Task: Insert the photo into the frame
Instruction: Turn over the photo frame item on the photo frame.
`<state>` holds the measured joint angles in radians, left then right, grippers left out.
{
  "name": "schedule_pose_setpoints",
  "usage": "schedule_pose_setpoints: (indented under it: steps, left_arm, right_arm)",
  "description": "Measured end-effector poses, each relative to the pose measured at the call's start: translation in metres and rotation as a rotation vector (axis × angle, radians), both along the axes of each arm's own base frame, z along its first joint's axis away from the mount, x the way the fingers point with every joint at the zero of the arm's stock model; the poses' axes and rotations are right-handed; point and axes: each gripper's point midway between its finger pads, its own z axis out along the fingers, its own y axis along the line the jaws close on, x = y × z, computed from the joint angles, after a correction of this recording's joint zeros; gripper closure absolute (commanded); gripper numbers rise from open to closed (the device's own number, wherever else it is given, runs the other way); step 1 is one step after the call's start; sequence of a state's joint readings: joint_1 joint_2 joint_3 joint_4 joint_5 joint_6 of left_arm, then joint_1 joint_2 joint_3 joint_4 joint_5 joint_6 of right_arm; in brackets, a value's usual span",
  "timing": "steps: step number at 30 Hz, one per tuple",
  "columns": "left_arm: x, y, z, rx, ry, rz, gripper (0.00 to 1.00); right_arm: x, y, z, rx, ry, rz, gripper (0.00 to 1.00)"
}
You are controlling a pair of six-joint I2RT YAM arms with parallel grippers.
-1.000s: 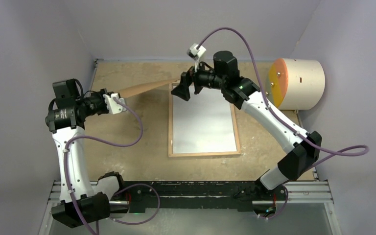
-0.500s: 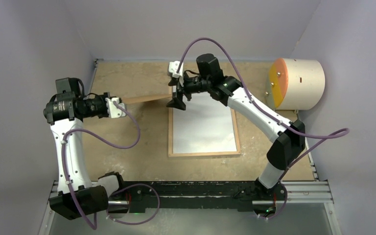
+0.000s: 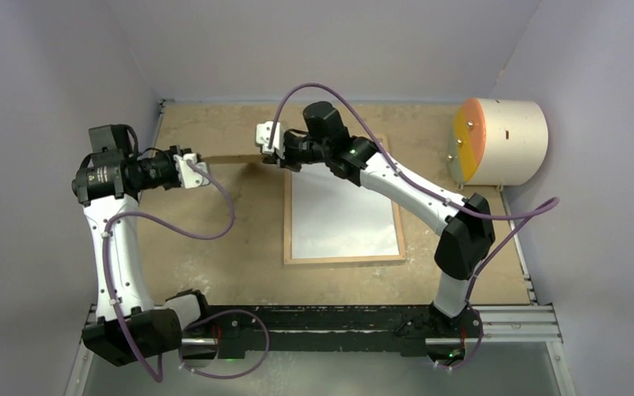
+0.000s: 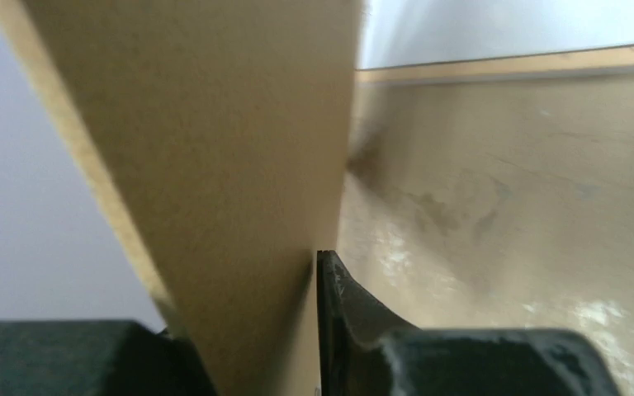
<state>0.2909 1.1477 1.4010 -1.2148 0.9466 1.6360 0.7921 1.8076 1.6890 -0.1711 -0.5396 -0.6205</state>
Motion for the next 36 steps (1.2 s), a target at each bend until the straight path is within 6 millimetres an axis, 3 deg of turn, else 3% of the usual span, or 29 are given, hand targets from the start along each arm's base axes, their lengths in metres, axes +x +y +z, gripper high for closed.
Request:
schedule_pose_setpoints:
  steps: [1, 2, 3, 8, 12, 16, 18, 21, 27, 32, 36]
  left_arm:
    - [0.006, 0.002, 0.005, -0.004, -0.025, 0.01, 0.28]
    - [0.012, 0.003, 0.013, -0.007, -0.062, 0.017, 0.19]
    - [0.018, 0.003, 0.021, -0.026, -0.091, 0.031, 0.16]
    - [0.039, 0.004, 0.068, -0.197, -0.237, 0.172, 0.11]
    - [0.064, 0.024, 0.118, -0.384, -0.292, 0.361, 0.08]
    - [0.1, 0.045, 0.163, -0.52, -0.279, 0.489, 0.06]
    - [0.114, 0.055, 0.168, -0.562, -0.256, 0.547, 0.06]
    - [0.125, 0.065, 0.153, -0.6, -0.183, 0.628, 0.05]
    - [0.127, 0.075, 0.126, -0.618, -0.075, 0.722, 0.04]
    - [0.133, 0.078, 0.094, -0.599, 0.03, 0.754, 0.04]
    - [0.136, 0.075, 0.028, -0.56, 0.208, 0.769, 0.08]
  right_arm:
    - [0.004, 0.001, 0.003, 0.007, -0.024, -0.008, 1.0]
    - [0.005, 0.002, 0.006, 0.018, -0.034, -0.014, 1.0]
    - [0.009, 0.005, 0.012, 0.041, -0.039, -0.035, 1.0]
    - [0.016, 0.008, 0.023, 0.154, 0.016, -0.13, 1.0]
    - [0.027, 0.004, 0.035, 0.244, 0.125, -0.243, 1.0]
    - [0.046, -0.014, 0.057, 0.345, 0.328, -0.357, 1.0]
    - [0.059, -0.031, 0.073, 0.409, 0.449, -0.408, 1.0]
    - [0.081, -0.063, 0.087, 0.491, 0.61, -0.468, 1.0]
    - [0.11, -0.128, 0.066, 0.578, 0.932, -0.605, 1.0]
    - [0.101, -0.17, 0.028, 0.626, 1.226, -0.68, 1.0]
    - [0.087, -0.204, -0.001, 0.667, 1.385, -0.74, 1.0]
